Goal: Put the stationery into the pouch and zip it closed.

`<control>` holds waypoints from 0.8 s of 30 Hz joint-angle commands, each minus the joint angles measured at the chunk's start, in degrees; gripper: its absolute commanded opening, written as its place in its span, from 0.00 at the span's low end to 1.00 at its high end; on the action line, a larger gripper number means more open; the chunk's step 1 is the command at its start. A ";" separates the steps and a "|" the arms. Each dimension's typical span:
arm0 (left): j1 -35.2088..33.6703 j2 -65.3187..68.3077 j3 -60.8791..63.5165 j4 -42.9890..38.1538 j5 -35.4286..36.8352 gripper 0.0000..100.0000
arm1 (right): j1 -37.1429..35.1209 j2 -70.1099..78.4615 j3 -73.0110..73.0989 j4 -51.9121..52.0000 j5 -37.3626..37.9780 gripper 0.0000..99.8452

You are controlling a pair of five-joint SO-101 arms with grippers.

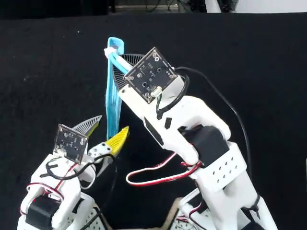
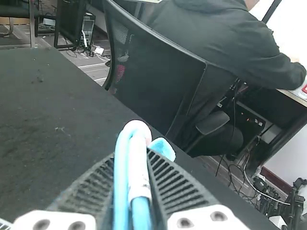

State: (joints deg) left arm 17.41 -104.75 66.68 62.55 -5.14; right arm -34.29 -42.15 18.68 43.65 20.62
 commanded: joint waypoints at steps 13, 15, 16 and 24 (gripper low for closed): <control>-3.91 0.18 11.21 -21.63 4.31 0.24 | -0.70 -1.89 -0.13 -1.32 -0.09 0.01; -4.00 0.18 11.56 -22.15 4.31 0.23 | -0.62 -1.89 -0.13 -1.32 -0.09 0.01; -3.74 0.18 11.47 -22.07 4.13 0.21 | -0.53 -1.89 -0.04 -1.32 -0.09 0.01; -3.65 0.18 10.51 -20.31 2.20 0.04 | 0.35 -2.15 2.42 -1.76 -0.09 0.01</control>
State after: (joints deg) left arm 14.15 -104.31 79.08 41.98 -1.71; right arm -34.29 -42.24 21.05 43.65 20.62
